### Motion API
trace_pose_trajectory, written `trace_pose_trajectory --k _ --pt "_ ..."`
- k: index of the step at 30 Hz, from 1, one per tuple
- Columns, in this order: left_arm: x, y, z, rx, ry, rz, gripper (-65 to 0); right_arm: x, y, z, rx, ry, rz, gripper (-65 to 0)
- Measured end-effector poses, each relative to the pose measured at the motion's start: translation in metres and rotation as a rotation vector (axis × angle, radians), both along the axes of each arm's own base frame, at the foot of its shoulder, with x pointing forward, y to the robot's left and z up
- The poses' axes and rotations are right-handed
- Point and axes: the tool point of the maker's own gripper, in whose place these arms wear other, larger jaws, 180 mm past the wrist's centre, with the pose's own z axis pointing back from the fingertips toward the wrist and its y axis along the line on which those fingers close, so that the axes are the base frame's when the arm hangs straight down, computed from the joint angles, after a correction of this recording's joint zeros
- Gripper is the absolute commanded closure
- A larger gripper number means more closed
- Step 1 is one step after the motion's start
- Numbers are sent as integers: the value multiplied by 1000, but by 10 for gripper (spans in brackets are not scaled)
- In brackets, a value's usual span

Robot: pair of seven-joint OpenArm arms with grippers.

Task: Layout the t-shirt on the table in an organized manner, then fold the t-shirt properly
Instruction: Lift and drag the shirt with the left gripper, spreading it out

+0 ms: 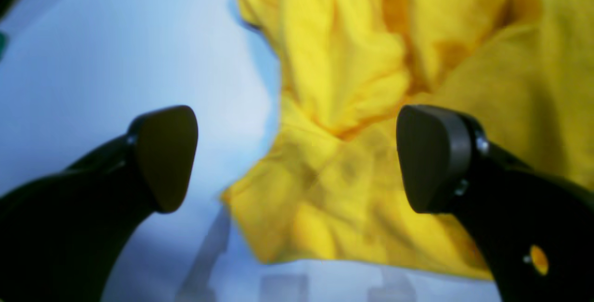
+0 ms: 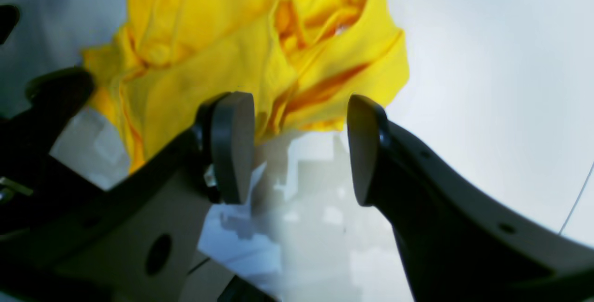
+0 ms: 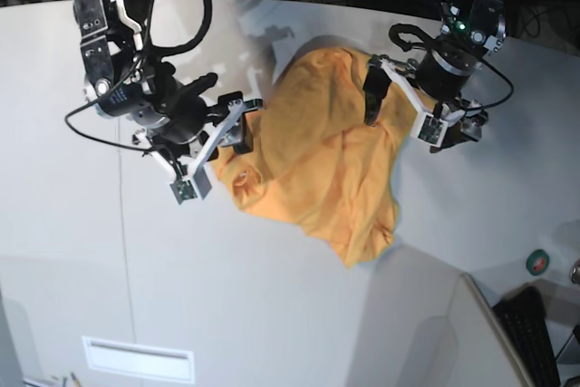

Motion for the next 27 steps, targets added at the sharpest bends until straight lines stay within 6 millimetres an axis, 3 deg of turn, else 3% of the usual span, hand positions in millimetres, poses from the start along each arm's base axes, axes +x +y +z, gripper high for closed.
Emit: trace_pose_trajectory --k 4,7,11,13,17,21,25,27 --pt "-14 4 -3 0 13 8 -650 -17 28 -4 8 33 92 -314" --pt "-41 25 -21 1 92 82 -650 -20 46 -13 47 50 108 -314" --pt "-48 68 -28 -105 73 308 -611 -10 40 -20 50 55 54 -314" --pt "-50 79 -31 -194 76 390 -607 -10 42 -25 51 67 50 -314" --pt "-62 82 -37 -324 130 455 -609 -6 42 -36 46 104 49 -311" --pt "-64 87 -34 -329 127 462 -609 0 11 -31 35 78 -60 -308" --pt "-67 89 -39 -334 138 477 -609 -16 13 -29 74 108 -86 -312" --pt "-63 91 -39 -328 134 479 -609 -12 11 -29 95 111 -121 -314"
